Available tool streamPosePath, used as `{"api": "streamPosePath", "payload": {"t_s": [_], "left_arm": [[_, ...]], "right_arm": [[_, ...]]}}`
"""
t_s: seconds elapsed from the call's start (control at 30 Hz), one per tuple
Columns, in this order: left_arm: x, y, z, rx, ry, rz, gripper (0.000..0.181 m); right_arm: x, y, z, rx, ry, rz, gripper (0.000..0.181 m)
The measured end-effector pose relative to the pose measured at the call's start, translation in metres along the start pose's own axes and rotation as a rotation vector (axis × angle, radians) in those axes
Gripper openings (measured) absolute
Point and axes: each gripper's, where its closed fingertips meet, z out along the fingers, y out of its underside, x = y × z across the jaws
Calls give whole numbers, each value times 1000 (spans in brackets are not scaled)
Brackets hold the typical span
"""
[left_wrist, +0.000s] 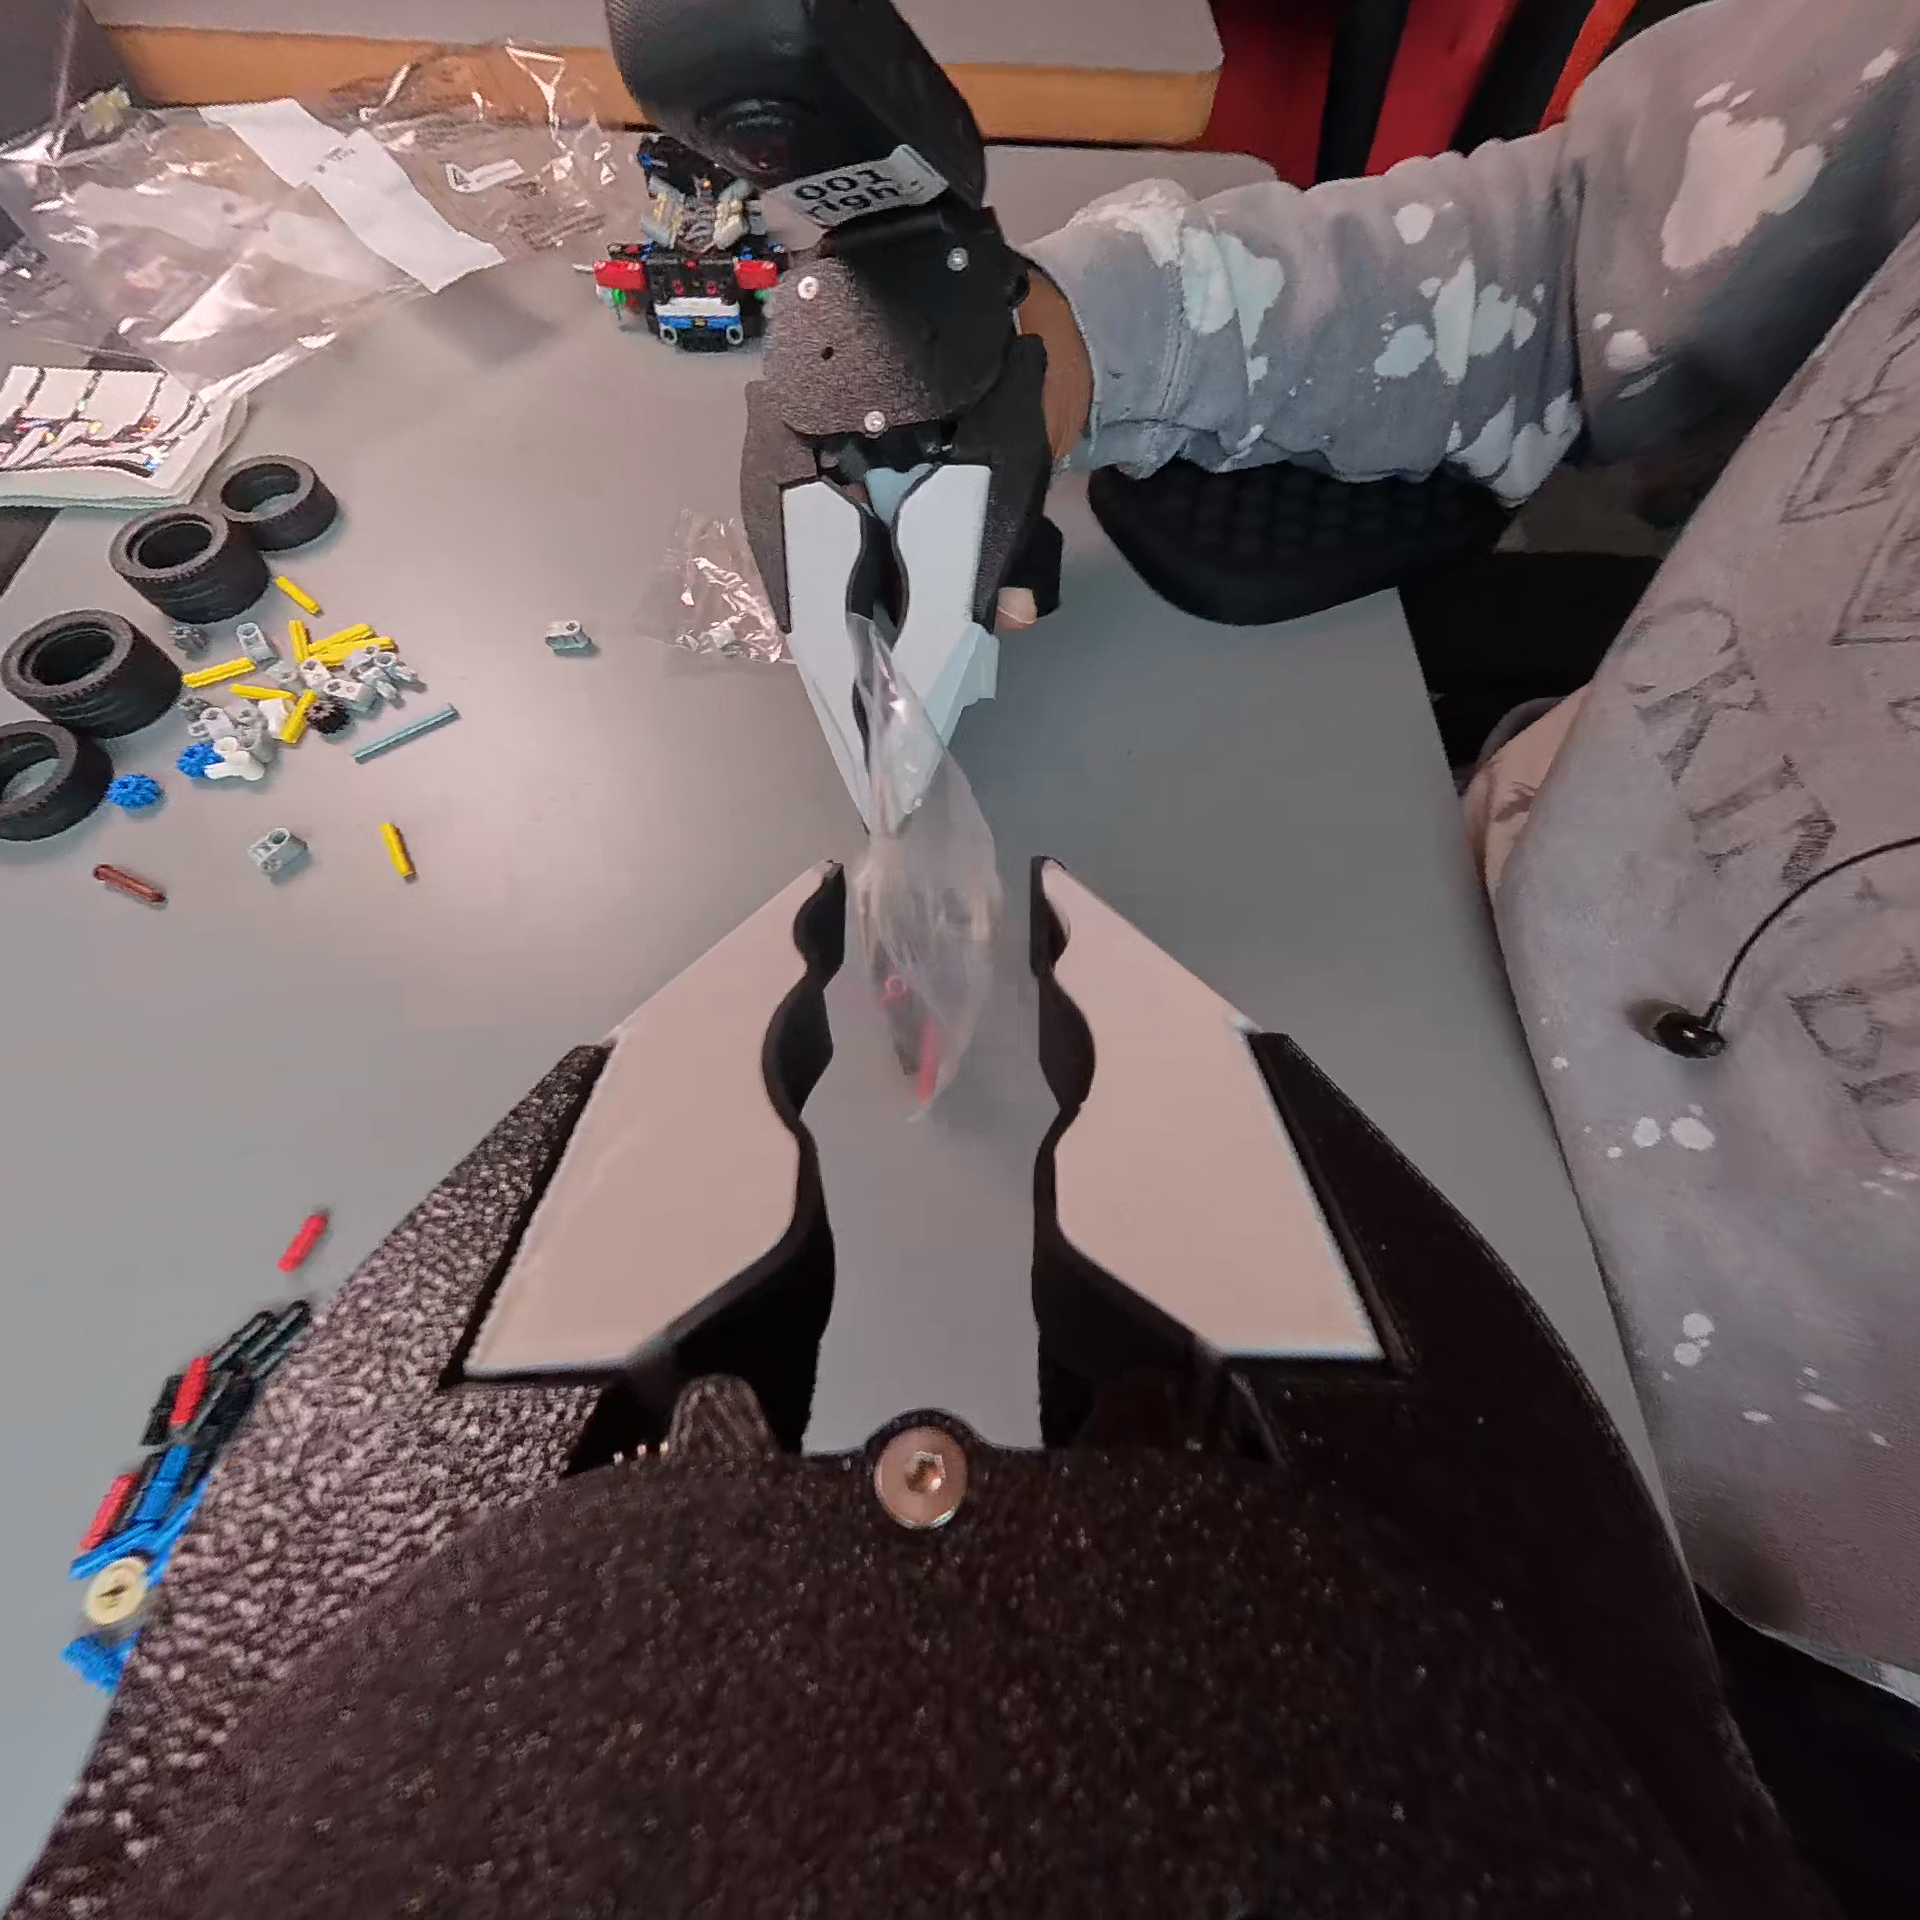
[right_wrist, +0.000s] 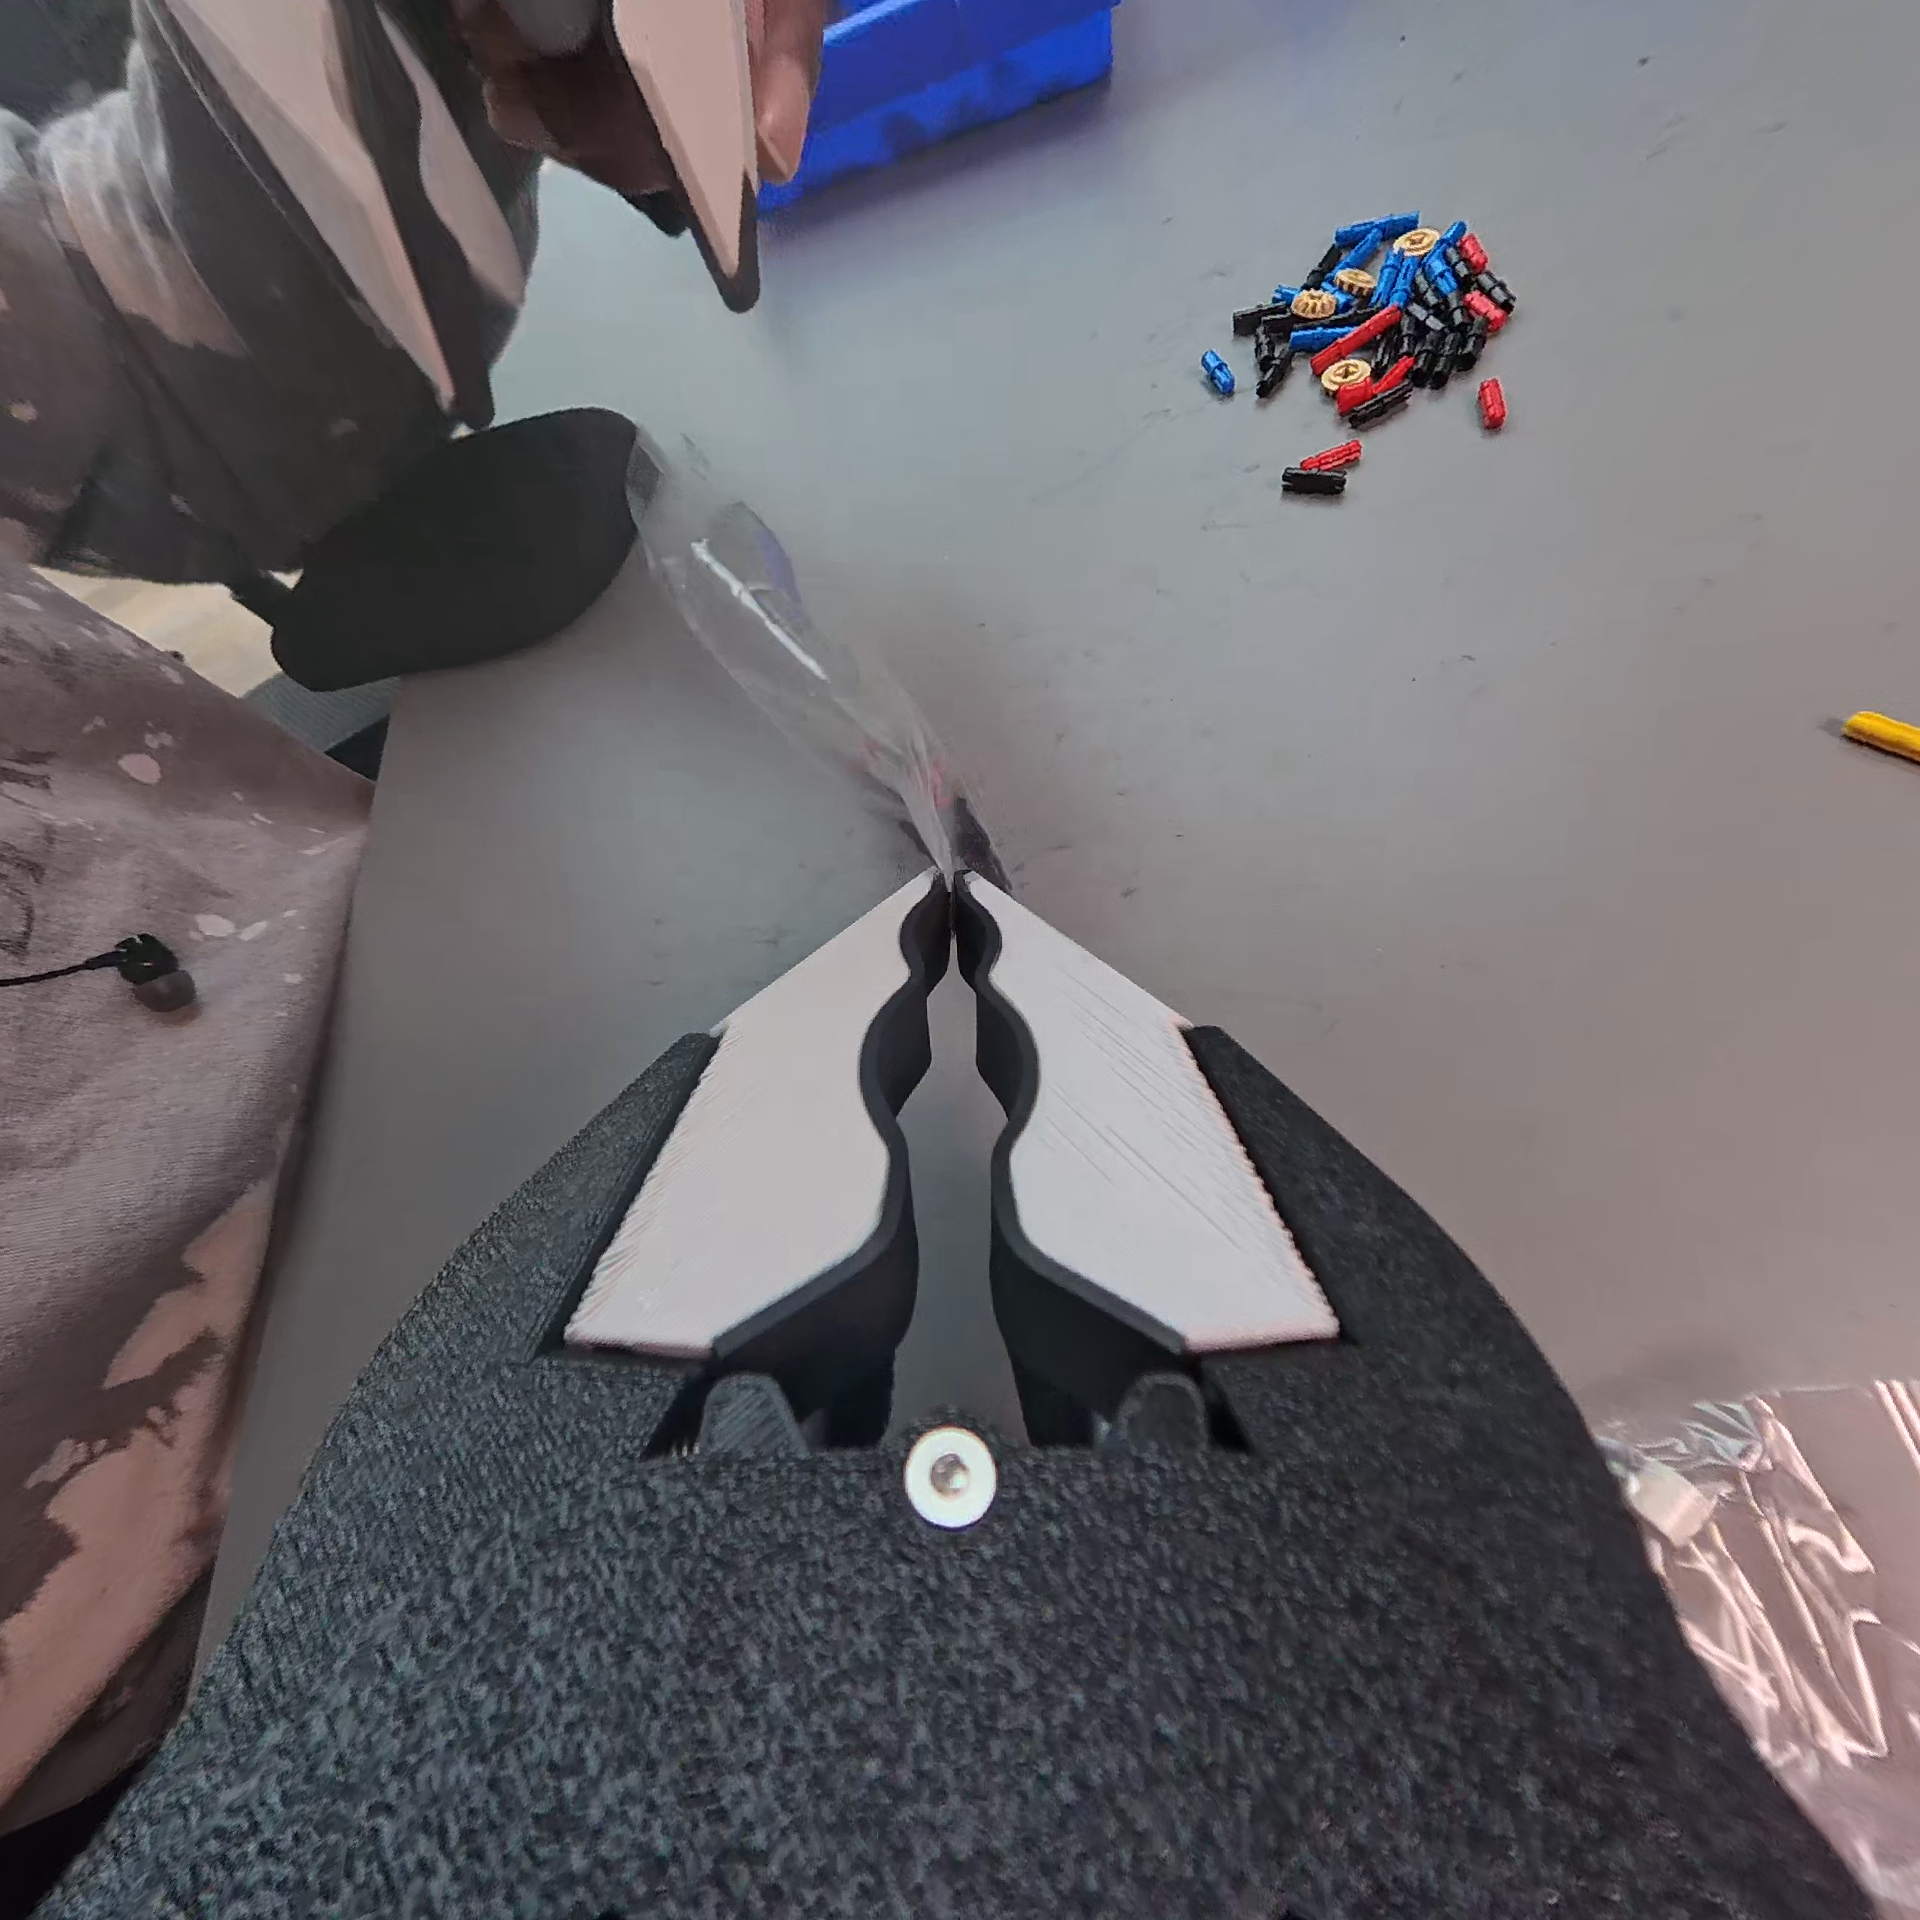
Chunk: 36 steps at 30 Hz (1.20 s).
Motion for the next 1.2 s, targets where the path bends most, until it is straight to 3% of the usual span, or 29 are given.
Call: {"api": "streamPosePath", "payload": {"t_s": [0.03,0.17,0.33,0.37,0.53,0.7,0.97,1.1,1.2], "left_arm": [[5,5,0,13,19,-8,44],[5,41,18,-35,6,-45,54],[-8,58,27,-43,-33,-83,4],[-10,59,27,-40,-30,-87,2],[-19,59,26,18,-10,-148,1],[-28,58,30,50,3,-219,0],[-19,56,32,42,-95,-138,8],[-35,54,6,95,-156,-133,26],[-75,71,-27,89,-291,-204,28]], "right_arm": [[-1,-1,-1,5,-14,21,0],[-3,0,-1,6,-40,54,0],[-6,2,0,0,-43,-24,2],[-7,3,0,-3,-35,-64,3],[-9,0,-2,23,-6,-199,9],[-5,-10,-6,87,9,-181,1],[-6,-8,4,50,48,-194,0],[-1,-12,3,74,64,-171,0],[9,-12,-3,74,112,-173,0]]}}
